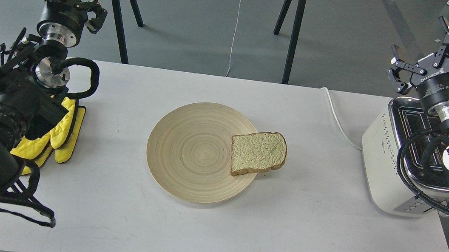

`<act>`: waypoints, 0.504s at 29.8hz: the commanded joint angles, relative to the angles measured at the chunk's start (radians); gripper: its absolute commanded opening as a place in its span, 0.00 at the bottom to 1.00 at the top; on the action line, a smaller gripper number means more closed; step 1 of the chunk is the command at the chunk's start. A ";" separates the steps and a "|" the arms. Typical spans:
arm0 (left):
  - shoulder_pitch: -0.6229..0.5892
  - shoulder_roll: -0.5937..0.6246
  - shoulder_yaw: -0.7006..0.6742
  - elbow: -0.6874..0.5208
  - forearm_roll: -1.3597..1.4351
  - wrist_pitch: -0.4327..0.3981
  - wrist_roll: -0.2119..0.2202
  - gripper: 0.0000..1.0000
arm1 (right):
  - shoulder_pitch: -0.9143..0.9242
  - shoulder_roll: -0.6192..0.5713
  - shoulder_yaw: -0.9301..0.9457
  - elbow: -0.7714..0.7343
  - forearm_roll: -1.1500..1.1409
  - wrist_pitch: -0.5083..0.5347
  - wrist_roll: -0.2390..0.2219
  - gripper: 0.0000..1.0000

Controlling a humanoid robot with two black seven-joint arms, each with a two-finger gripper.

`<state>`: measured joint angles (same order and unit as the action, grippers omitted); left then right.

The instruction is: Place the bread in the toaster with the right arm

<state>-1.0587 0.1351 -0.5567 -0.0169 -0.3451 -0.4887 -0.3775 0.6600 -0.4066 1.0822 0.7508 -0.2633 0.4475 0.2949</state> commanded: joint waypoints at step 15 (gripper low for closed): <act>0.002 -0.002 -0.002 0.000 -0.002 0.000 0.000 1.00 | -0.014 -0.099 -0.310 0.255 -0.172 -0.221 -0.002 0.99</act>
<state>-1.0570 0.1355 -0.5583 -0.0169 -0.3468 -0.4887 -0.3774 0.6499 -0.4629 0.8932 0.8947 -0.3391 0.3492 0.2908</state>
